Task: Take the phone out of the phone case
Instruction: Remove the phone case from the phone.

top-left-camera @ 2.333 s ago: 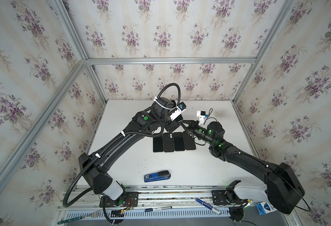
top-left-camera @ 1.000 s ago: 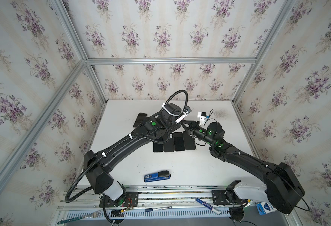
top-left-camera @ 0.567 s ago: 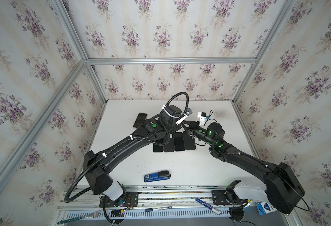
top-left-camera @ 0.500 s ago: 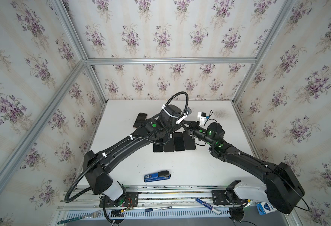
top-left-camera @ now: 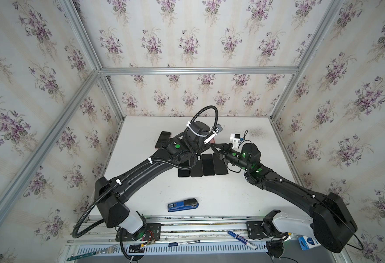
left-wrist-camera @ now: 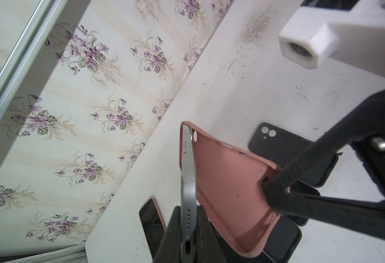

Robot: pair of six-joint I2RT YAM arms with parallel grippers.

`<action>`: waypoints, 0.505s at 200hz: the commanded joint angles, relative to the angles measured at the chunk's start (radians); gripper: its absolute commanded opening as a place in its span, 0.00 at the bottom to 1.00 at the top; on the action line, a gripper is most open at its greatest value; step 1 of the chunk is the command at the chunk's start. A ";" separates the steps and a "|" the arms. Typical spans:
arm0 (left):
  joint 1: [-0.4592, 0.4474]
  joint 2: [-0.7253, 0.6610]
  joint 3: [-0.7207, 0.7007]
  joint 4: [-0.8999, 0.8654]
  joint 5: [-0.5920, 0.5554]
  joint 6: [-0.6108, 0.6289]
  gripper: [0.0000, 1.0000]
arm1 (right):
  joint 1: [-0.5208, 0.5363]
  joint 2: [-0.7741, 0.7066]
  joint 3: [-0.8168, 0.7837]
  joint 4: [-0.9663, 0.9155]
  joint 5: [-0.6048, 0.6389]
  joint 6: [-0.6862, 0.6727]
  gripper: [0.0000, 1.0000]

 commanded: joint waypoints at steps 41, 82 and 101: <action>0.000 -0.017 -0.016 0.089 0.035 -0.018 0.00 | 0.001 -0.026 -0.008 -0.115 0.003 0.018 0.00; -0.001 -0.034 -0.022 0.095 0.031 -0.016 0.00 | 0.001 -0.054 -0.024 -0.207 0.023 0.016 0.00; -0.001 -0.047 -0.032 0.097 0.025 -0.010 0.00 | 0.001 -0.049 -0.023 -0.236 0.020 0.020 0.00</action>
